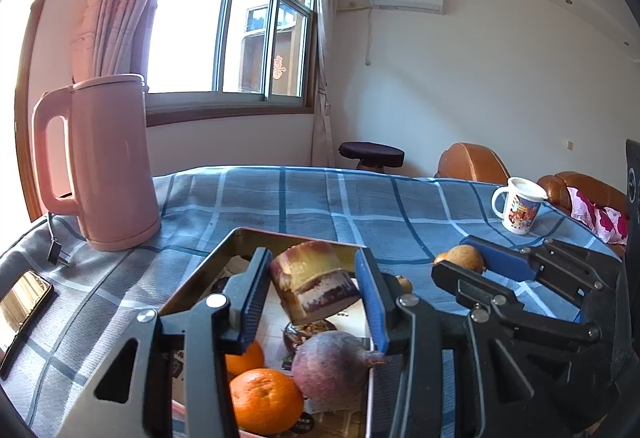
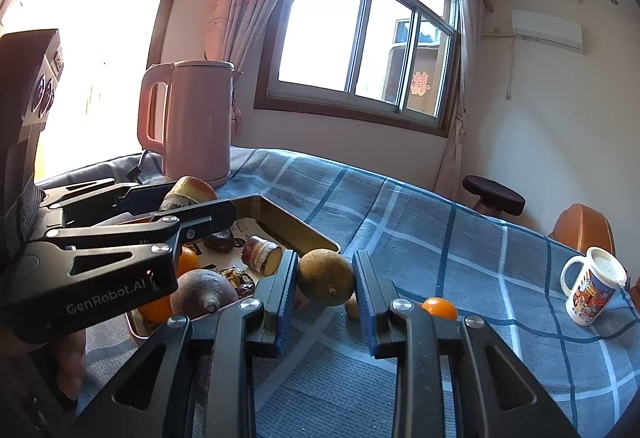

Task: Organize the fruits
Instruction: 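Bring the pastry over the tin with the left tool while the right tool brings the kiwi over it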

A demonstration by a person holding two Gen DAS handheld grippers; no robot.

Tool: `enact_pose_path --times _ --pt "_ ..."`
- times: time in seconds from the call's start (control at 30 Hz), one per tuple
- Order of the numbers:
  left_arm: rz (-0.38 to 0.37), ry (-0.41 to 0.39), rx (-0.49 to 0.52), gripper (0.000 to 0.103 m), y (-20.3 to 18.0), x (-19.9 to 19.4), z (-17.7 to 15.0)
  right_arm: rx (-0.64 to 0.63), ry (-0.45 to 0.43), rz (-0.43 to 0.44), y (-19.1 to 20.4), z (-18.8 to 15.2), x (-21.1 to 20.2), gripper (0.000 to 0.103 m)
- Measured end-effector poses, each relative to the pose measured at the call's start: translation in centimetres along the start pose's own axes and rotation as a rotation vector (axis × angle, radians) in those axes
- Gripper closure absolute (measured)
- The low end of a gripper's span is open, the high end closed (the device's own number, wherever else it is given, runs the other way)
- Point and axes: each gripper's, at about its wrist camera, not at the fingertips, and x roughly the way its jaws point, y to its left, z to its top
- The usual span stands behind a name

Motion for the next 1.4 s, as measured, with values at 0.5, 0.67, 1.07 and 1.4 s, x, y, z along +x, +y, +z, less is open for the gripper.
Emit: enact_pose_path --times 0.5,0.67,1.07,1.4 --pt "0.073 0.032 -0.047 0.058 3.8 0.0 0.1 -0.009 0.019 0.053 1.4 1.2 1.4 0.073" --pt "0.101 0.056 -0.070 0.058 5.3 0.2 0.0 -0.021 0.032 0.083 2.5 1.6 2.2 0.073" --pt "0.114 0.131 -0.070 0.058 7.0 1.0 -0.5 -0.055 0.110 0.132 5.1 1.7 4.8 0.073" --pt "0.108 0.177 -0.066 0.057 7.3 1.7 -0.6 -0.061 0.189 0.148 5.7 1.5 7.0 0.073"
